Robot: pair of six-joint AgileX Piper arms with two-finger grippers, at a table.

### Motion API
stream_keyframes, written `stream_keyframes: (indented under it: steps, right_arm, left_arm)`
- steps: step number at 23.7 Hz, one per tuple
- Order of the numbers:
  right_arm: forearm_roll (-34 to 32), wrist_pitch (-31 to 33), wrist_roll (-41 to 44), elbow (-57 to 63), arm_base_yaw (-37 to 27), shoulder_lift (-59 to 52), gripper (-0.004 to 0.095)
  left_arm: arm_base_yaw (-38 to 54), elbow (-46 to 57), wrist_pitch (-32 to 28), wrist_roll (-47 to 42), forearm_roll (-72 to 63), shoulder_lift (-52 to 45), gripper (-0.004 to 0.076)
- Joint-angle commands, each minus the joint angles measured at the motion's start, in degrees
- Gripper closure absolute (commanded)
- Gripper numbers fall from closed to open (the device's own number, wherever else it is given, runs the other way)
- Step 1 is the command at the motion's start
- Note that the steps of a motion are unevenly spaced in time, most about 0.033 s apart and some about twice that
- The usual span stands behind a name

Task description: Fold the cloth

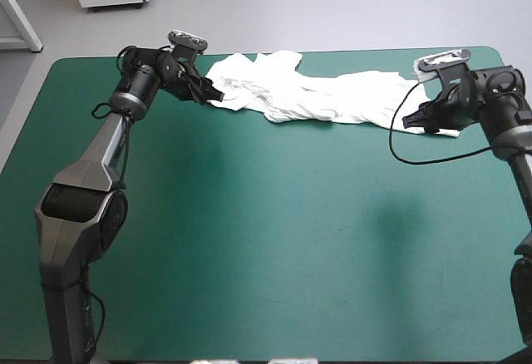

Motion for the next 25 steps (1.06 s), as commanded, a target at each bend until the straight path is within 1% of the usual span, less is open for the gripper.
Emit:
stream_keyframes:
  steps: [1, 4, 7, 9, 11, 19, 20, 23, 25]
  right_arm:
    - [0.8, -3.0, 0.2, -1.5, -0.4, -1.3, 0.0367]
    - [1.2, -3.0, 0.0, -2.7, -0.4, -0.4, 0.0367]
    - [1.2, -3.0, -0.3, -4.1, -0.4, -0.3, 0.0367]
    - [1.2, -2.8, -0.4, -4.7, -0.4, -0.3, 0.0367]
    - [1.4, -2.7, -0.6, -4.7, -0.4, -0.3, 0.0367]
    - [1.4, -3.5, -1.0, -4.7, -0.5, -0.2, 0.0367]
    - [1.4, -3.8, -1.0, -4.7, -0.8, -0.2, 0.0367]
    - [1.4, -4.1, -1.0, -4.7, -1.4, 0.8, 0.0367]
    - [1.1, -4.1, -0.8, -4.7, -2.1, 2.1, 0.0367]
  left_arm:
    - [-0.1, -6.4, -2.6, -0.6, -1.1, 1.6, 0.0317]
    - [0.4, -11.6, -2.6, -0.6, -0.9, 7.6, 0.0311]
    - [0.9, -15.0, -3.4, -0.9, -0.2, 10.9, 0.0310]
    - [1.1, -15.5, -6.0, -1.1, -0.3, 11.8, 0.0310]
    - [1.2, -16.2, -6.9, -1.2, -0.3, 12.5, 0.0310]
    - [1.2, -16.7, -6.5, -2.2, -1.5, 16.0, 0.0316]
    - [1.2, -16.7, -6.5, -2.2, -1.5, 16.1, 0.0327]
    - [1.2, -16.7, -6.6, -2.3, -1.6, 16.1, 0.0437]
    - [1.2, -16.7, -6.4, -2.3, -2.2, 16.2, 0.0578]
